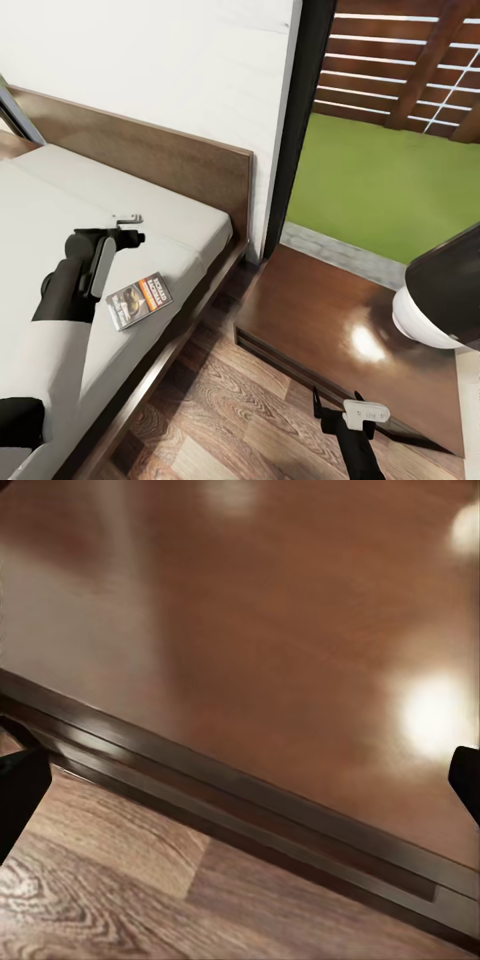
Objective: In the bedroom, move the book from the bed onto either nightstand, and place the two sandals side by side next to the bed.
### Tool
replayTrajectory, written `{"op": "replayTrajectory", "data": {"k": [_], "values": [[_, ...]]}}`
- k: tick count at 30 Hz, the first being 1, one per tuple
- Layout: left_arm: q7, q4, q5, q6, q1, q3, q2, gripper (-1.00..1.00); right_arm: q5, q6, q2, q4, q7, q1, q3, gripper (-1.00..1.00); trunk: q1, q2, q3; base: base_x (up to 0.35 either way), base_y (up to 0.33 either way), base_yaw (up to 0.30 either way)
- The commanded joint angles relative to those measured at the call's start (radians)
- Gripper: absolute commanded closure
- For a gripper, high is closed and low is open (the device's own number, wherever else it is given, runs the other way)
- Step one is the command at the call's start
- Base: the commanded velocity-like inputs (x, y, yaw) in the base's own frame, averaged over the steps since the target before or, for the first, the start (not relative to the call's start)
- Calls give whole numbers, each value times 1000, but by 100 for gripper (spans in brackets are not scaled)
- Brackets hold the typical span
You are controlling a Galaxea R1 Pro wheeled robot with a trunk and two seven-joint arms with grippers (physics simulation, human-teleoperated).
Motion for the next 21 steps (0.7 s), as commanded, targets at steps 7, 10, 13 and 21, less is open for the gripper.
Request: {"op": "replayTrajectory", "data": {"k": [7,10,13,21], "values": [[7,-276,15,41,203,-2,4,-100,4,-1,0,4,-5,0,2,-100,-27,49,22,0,0,0],[7,-297,15,42,228,-2,4,-100,3,-1,0,5,-5,1,2,-100,-38,70,31,0,0,0],[12,-296,9,36,232,4,10,-100,7,-7,-2,0,-2,-5,2,-100,-46,84,37,0,0,0],[12,-294,-22,44,210,25,55,-100,11,-9,-4,-5,-5,-12,0,-100,-46,84,37,0,0,0]]}}
